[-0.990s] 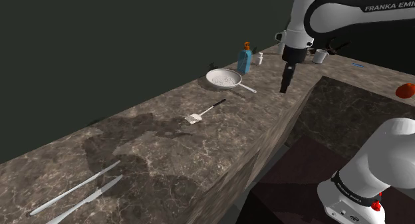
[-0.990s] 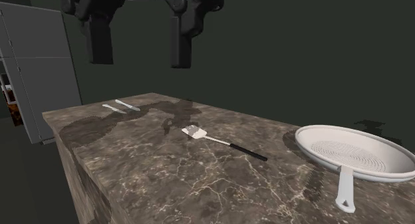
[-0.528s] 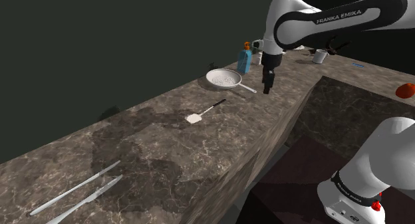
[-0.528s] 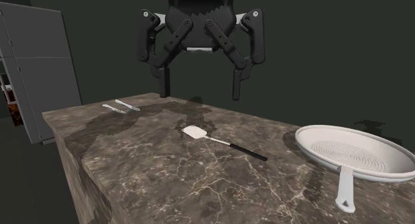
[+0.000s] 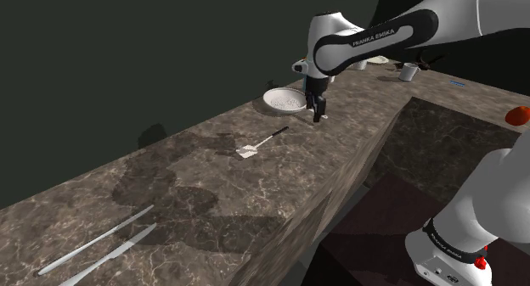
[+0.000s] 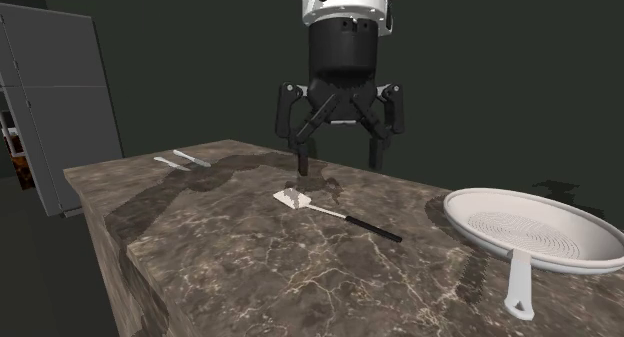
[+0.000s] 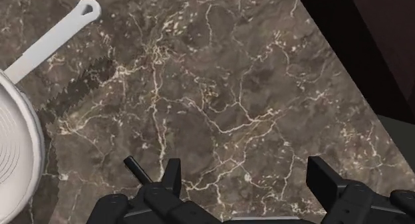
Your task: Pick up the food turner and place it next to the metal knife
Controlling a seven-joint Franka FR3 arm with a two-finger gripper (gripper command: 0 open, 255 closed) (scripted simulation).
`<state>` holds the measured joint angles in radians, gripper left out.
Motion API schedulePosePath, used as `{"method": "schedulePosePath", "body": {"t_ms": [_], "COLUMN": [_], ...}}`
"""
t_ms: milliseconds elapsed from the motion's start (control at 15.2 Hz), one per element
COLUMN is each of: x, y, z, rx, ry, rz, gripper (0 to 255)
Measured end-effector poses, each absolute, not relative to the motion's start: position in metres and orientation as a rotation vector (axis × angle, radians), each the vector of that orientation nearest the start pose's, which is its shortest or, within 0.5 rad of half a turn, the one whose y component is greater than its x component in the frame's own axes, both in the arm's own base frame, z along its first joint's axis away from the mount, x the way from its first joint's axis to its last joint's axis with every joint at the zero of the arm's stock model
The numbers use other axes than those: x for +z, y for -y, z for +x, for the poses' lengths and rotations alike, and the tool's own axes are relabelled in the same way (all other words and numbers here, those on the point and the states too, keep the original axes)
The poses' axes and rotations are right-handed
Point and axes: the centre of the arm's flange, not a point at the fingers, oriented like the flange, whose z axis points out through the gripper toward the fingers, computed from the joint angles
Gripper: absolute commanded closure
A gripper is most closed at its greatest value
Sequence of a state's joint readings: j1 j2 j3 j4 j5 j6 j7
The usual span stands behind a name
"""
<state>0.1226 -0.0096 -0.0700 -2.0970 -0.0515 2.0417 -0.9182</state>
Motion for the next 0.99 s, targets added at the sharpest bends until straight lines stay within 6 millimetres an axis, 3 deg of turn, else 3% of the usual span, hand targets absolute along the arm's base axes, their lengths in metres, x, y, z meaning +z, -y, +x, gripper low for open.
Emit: {"method": "schedulePosePath", "body": {"t_ms": [462,990], "x": [0.377,0.323], "y": [-0.072,-0.139], "z": [0.604,0.656], "rx": [0.087,0.075], "ry": [1.901,2.285], "rz": [-2.542,-2.224], "gripper": [0,0]}}
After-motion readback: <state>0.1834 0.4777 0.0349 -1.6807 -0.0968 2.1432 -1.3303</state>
